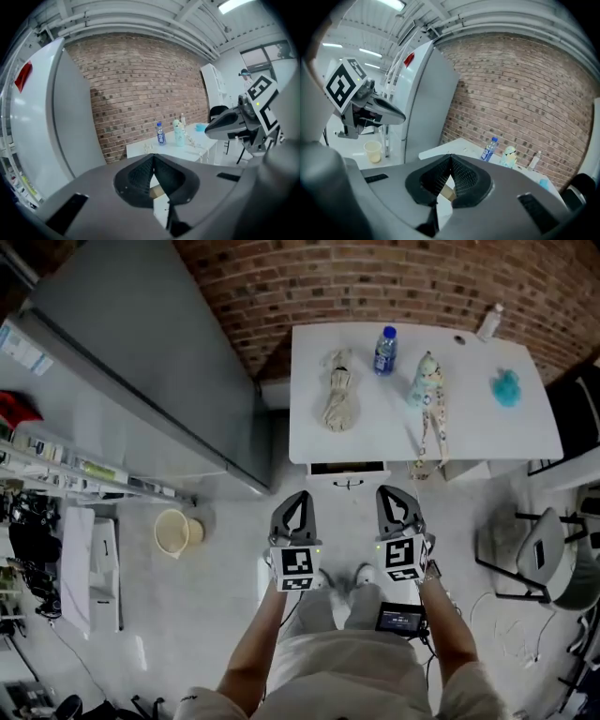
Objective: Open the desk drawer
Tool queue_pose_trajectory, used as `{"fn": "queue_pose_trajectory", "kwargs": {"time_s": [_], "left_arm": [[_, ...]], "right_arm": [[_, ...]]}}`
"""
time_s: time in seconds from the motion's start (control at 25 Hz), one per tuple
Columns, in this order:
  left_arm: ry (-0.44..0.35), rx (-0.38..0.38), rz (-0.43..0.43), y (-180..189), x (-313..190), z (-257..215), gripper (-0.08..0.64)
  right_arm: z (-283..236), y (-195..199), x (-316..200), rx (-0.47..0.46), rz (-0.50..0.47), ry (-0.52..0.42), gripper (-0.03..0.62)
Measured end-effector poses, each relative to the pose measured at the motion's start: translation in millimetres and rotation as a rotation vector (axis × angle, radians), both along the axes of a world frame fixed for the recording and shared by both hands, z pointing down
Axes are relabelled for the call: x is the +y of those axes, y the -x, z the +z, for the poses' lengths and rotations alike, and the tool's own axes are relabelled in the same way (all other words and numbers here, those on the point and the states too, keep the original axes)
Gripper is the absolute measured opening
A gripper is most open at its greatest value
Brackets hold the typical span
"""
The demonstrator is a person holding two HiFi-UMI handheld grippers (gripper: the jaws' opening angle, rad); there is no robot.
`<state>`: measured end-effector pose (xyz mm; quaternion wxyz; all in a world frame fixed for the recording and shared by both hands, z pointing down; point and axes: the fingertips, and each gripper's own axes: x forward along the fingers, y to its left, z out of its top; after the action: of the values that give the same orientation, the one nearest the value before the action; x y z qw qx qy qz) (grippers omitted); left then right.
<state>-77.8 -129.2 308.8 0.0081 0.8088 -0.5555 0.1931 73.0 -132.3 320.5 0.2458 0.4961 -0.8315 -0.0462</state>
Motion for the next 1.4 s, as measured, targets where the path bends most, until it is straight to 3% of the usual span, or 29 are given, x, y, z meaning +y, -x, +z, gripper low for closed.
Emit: {"fn": "queue_pose_trajectory", "kwargs": {"time_s": [0.4,0.68,0.8,1.12,1.4], "left_arm": [[-0.031,0.177,0.001,-4.6,48.8,-117.8,0.008],[-0.067,0.228,0.001,-19.4,71.4,-159.2,0.008],[-0.099,0.216,0.016,-20.9,80.1,-180.6,0.008],[-0.137,0.287,0.012,-24.3,108.8,-220.8,0.008],[-0.136,0.322,0.050,-57.9,123.1,-213.7,0.008]], "right_arm": [[-125.0,-37.8,46.9,-0.198,-0.006,-0.002,0.026],[-183.3,-68.2,59.7,-0.292,0.005,-0.047,0.026],[-206.4,-73.9,68.0,-0.341,0.001,-0.065,0.026],[-226.2,-77.0,108.1,-0.541,-0.033,0.019,0.026],[-212.9,-67.1,137.2,-0.621,-0.041,0.053,0.026]]}}
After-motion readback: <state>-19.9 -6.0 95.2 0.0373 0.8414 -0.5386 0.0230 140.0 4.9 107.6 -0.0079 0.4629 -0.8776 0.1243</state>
